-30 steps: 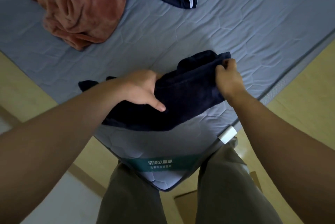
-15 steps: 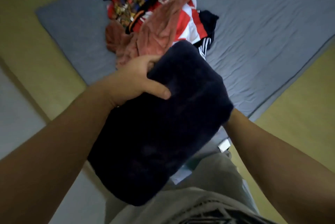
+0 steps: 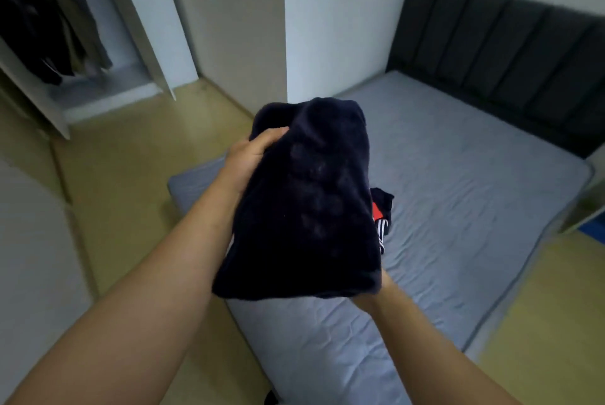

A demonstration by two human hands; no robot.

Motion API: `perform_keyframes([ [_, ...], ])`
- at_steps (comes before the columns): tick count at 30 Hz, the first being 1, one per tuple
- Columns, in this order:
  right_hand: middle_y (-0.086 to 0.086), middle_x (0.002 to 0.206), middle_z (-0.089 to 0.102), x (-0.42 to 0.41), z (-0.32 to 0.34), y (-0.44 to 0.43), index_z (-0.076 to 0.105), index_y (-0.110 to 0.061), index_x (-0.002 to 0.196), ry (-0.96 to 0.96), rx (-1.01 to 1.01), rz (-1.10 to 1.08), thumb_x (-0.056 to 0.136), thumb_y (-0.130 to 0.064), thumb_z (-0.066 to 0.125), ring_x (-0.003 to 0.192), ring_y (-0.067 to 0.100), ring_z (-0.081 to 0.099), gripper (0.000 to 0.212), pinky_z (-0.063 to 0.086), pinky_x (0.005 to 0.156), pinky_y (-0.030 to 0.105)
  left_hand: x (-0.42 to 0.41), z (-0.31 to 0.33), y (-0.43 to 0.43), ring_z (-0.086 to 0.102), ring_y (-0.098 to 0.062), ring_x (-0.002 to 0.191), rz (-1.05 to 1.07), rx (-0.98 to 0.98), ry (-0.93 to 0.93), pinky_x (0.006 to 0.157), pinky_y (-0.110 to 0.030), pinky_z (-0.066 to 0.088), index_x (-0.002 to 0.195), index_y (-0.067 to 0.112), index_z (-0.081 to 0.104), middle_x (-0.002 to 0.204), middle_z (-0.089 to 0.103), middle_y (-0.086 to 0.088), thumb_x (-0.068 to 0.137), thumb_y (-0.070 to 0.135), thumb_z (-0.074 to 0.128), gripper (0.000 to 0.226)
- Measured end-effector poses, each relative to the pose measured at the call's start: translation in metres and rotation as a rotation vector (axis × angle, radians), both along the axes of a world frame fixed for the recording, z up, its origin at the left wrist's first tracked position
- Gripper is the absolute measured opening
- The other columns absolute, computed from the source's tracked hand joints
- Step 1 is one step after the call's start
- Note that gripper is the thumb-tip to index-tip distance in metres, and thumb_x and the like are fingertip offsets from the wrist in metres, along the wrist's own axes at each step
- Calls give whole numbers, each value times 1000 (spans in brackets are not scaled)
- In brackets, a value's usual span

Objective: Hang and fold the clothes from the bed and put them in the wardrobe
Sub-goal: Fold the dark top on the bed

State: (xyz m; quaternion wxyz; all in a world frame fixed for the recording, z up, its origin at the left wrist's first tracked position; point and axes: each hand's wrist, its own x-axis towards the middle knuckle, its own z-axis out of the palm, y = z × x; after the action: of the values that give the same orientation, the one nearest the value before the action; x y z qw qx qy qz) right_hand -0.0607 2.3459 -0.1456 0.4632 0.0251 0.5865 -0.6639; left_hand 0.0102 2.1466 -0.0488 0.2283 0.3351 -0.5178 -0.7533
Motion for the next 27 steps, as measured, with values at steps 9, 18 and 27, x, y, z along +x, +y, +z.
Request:
perform_keyframes([
  [9, 1, 79, 36, 23, 34, 19, 41, -8, 73, -120, 28, 65, 109, -5, 27, 68, 20, 34, 39, 30, 53, 27, 99, 33, 54, 72, -31, 103, -323, 30, -138, 76, -36, 60, 122, 13, 70, 118, 72, -15, 73, 11, 82, 51],
  [18, -4, 118, 70, 113, 70, 18, 59, -42, 119, 563, -299, 517, 89, -8, 74, 108, 14, 68, 47, 60, 85, 33, 202, 50, 40, 70, -10, 73, 454, -280, -140, 57, -17, 48, 101, 28, 68, 81, 75, 5, 91, 10, 67, 21],
  [27, 6, 141, 60, 161, 84, -107, 62, -38, 134, -174, -408, 916, 73, -96, 38, 126, 35, 59, 88, 46, 102, 63, 279, 41, -44, 71, -5, 97, 459, -406, -69, 81, -25, 51, 107, 51, 68, 106, 74, 18, 63, 31, 86, 51],
])
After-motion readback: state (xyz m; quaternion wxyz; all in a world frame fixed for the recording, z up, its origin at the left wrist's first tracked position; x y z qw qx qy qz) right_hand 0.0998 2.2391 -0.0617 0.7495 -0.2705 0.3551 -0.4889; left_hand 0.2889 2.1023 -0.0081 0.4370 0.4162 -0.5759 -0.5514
